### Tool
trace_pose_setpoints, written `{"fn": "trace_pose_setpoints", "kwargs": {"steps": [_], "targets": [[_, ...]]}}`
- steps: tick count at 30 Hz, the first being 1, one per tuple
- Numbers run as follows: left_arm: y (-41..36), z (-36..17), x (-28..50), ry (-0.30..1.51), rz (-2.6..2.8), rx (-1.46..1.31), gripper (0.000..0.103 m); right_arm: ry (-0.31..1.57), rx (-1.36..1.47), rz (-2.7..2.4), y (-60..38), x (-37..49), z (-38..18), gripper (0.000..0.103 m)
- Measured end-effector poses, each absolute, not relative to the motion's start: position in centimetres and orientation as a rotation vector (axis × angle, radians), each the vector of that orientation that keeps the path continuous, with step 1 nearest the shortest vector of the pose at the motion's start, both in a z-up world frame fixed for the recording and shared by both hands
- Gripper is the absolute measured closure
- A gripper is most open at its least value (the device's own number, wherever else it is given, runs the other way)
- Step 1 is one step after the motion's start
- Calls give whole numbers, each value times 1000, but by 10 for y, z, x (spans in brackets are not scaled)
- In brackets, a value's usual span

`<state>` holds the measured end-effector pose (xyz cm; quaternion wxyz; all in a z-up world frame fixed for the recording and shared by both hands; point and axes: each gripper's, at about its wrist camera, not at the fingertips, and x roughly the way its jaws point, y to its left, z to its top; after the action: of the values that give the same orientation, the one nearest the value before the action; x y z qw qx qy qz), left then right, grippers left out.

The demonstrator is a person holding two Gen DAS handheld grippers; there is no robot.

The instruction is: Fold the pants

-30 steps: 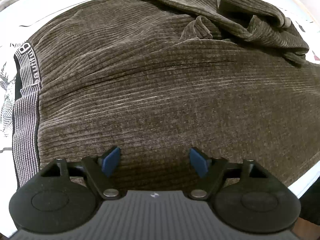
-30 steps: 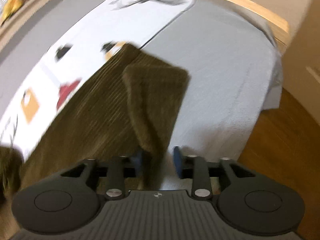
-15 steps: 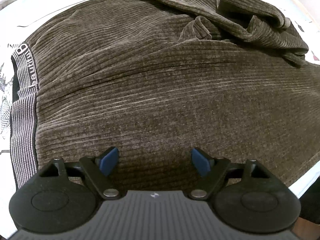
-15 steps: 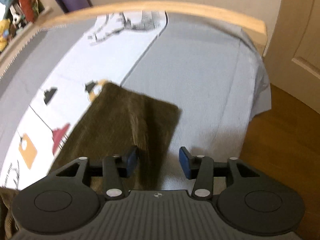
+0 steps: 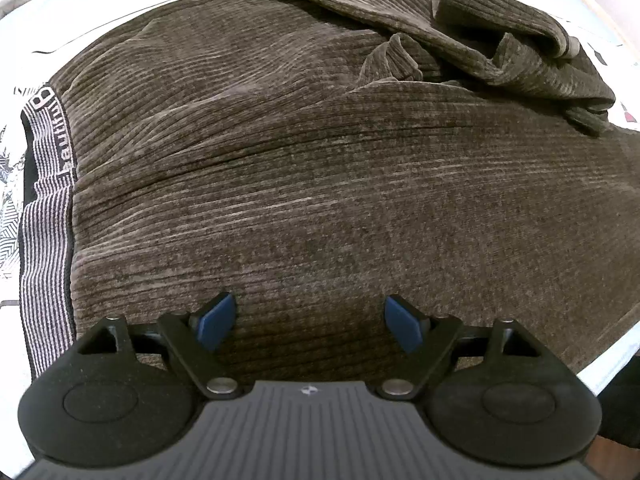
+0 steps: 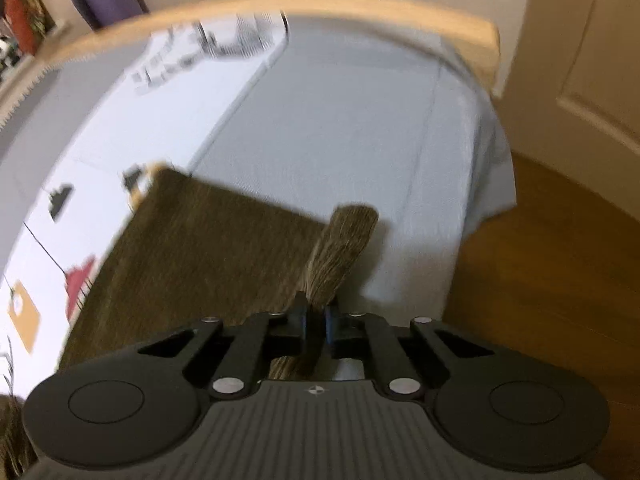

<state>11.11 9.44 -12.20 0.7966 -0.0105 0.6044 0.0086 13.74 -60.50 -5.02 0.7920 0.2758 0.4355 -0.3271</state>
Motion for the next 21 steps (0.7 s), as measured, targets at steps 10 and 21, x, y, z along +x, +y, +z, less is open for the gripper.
{"fn": "trace_pose_setpoints", "kwargs": {"steps": [10,21], "targets": [[116,-108,98,1250,17,-63,18,999,578,-812,-614,130,-55,70],[171,-98,59,1230,70,-73,67,608,558,-703,-549,113,27,62]]}}
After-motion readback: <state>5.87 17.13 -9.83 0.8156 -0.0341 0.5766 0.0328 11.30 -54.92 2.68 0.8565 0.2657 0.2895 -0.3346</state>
